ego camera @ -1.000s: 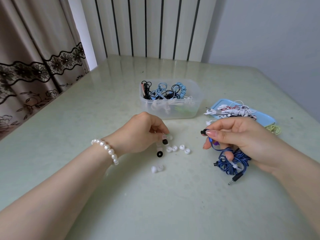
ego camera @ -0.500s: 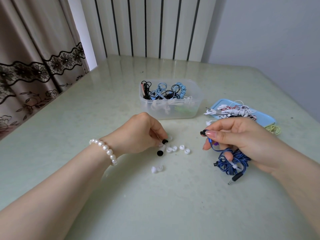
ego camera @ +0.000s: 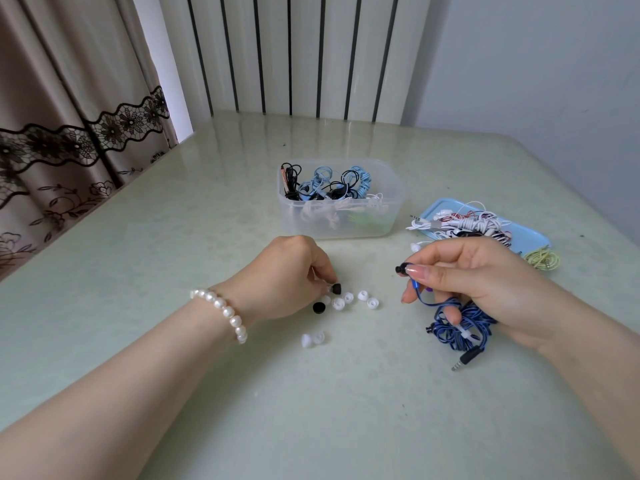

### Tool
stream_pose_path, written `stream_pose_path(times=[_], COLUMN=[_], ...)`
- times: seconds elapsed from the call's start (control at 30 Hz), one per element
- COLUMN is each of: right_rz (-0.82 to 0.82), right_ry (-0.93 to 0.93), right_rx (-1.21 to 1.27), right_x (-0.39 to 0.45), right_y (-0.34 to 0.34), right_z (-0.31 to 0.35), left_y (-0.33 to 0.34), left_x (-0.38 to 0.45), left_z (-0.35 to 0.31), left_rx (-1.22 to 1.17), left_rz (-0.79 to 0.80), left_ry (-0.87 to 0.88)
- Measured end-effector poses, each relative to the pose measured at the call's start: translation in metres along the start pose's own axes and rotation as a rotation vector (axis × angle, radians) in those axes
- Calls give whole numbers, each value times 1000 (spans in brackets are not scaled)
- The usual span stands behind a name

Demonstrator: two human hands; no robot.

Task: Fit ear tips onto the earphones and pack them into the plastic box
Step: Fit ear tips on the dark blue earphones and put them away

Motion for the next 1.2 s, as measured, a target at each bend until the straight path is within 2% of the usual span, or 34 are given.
stream_pose_path(times=[0.4, 0.57, 0.67, 0.73, 0.77, 0.87, 0.93, 1.03, 1.2], right_rz=[-3, -7, -22, -37, -46, -92, -137, -175, -163], right_ry=[3, -3, -4, -3, -9, -60, -111, -158, -179], right_rx=[-5, 0, 7, 25, 38, 34, 5, -22, 96], right_x=[0, 0, 0, 0, 0, 1, 1, -1, -3], right_y=[0, 0, -1, -1, -1, -1, -2, 0, -2], right_z=[0, 0, 0, -1, -1, -1, 0, 5, 12], left_y=[-1, -1, -11, -18, -20, -13, -4, 6, 12], left_x=[-1, 1, -1, -1, -1, -6, -11, -13, -12], left_z=[-2, 0, 0, -1, -2, -16, -28, -33, -32], left_rx=[19, -13, -56, -214, -383, -976, -1187, -1321, -1455], left_rz=[-16, -53, -132, -191, -192, -75, 8, 55, 89], left_ry=[22, 34, 35, 3, -30, -123, -165, -250, -335])
Point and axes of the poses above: each hand's wrist, its own x-axis towards the middle knuckle, its own y-axis out of the palm, z = x × y, the point moved 5 cm from there along x, towards the middle knuckle, and after that the axes turned 3 degrees about -z, right-handed, at the moved point
